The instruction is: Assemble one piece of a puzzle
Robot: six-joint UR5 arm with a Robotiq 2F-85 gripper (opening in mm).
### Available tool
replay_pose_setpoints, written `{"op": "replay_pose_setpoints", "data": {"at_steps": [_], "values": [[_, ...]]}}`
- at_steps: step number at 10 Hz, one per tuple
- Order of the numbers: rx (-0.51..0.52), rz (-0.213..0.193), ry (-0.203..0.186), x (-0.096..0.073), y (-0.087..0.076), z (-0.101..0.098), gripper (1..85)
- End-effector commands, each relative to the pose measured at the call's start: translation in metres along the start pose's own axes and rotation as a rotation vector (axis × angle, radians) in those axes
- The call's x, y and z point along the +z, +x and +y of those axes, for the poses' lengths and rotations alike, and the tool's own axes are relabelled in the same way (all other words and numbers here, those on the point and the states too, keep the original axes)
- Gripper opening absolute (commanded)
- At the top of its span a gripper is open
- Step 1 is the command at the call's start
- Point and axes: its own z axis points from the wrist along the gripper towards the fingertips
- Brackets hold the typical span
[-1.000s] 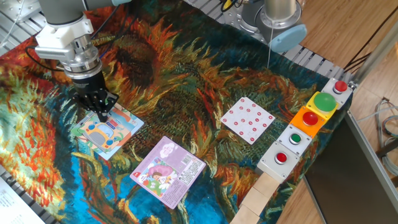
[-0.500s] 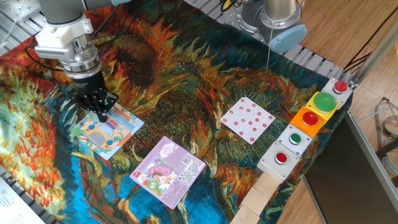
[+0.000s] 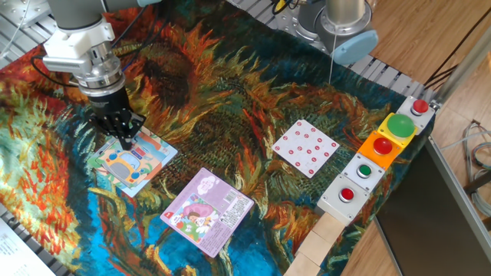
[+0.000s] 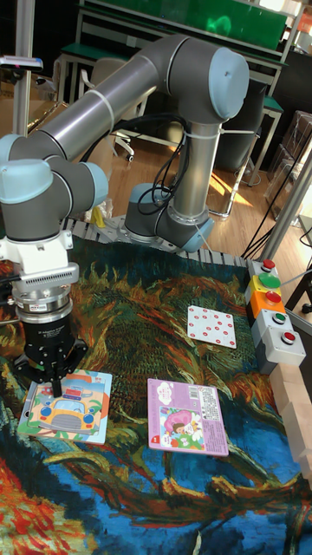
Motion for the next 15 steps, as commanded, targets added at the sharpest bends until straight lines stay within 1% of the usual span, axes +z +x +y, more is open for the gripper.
{"op": "replay_pose_setpoints", "data": {"at_steps": [1,4,7,8,10,12,15], "values": [[0.009,-0.010,-0.006,-0.003,-0.002,-0.001,1.3],[0.011,-0.014,-0.012,-0.003,-0.004,0.002,1.3],[0.011,-0.009,-0.006,-0.004,-0.005,0.004,1.3],[0.007,-0.004,-0.007,-0.006,-0.004,0.004,1.3],[-0.003,0.015,-0.009,-0.015,-0.002,0.001,1.3],[-0.007,0.026,-0.008,-0.020,0.002,-0.003,1.3],[-0.035,0.032,-0.005,-0.023,0.011,-0.014,1.3]]}}
